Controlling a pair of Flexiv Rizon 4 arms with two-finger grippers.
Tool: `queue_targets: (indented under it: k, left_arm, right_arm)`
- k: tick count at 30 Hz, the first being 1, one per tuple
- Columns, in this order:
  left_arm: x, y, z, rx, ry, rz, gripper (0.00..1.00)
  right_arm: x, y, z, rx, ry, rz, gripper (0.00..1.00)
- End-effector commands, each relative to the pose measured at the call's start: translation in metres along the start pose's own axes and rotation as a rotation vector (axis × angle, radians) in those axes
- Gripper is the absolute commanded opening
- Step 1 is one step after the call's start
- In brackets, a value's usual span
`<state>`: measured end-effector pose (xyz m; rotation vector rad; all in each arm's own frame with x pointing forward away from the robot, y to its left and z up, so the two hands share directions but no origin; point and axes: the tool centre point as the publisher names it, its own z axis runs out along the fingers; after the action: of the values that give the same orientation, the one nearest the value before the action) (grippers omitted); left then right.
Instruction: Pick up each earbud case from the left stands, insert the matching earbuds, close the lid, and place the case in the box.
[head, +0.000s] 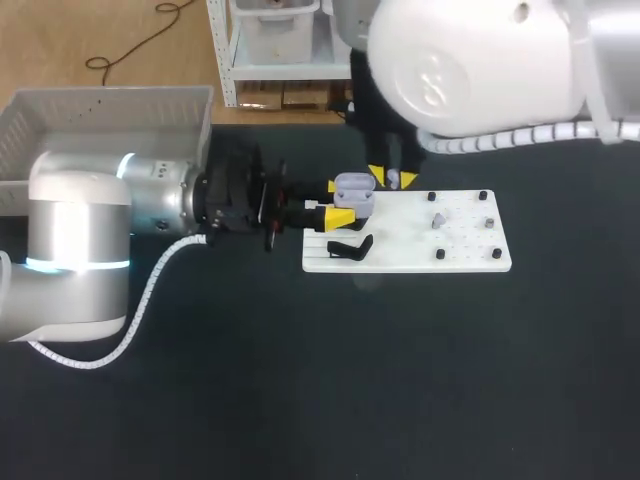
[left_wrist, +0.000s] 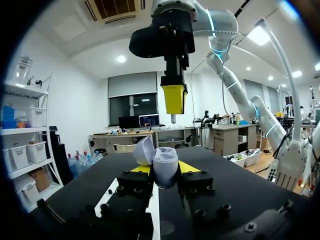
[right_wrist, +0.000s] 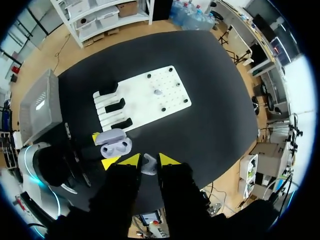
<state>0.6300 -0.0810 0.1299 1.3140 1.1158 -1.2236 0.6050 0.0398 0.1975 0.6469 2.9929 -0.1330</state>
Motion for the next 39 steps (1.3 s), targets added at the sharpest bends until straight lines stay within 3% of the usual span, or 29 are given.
queue_targets:
  k: [1,9,22,39]
  left_arm:
    - [0.001,0.000,0.002,-0.007,0.000,0.003,0.00]
    - [0.002,0.001,0.003,-0.013,0.000,0.003,0.00]
    - [0.002,0.001,0.003,-0.013,0.000,0.003,0.00]
    - [0.002,0.001,0.003,-0.013,0.000,0.003,0.00]
  right_arm:
    - [-0.003,0.013,0.000,0.075,-0.002,0.053,0.00]
    - [-0.006,0.016,0.005,0.127,-0.024,0.244,0.00]
    - [-0.002,0.016,0.008,0.126,-0.028,0.246,0.00]
    - [-0.002,0.034,0.014,0.171,-0.002,0.164,0.00]
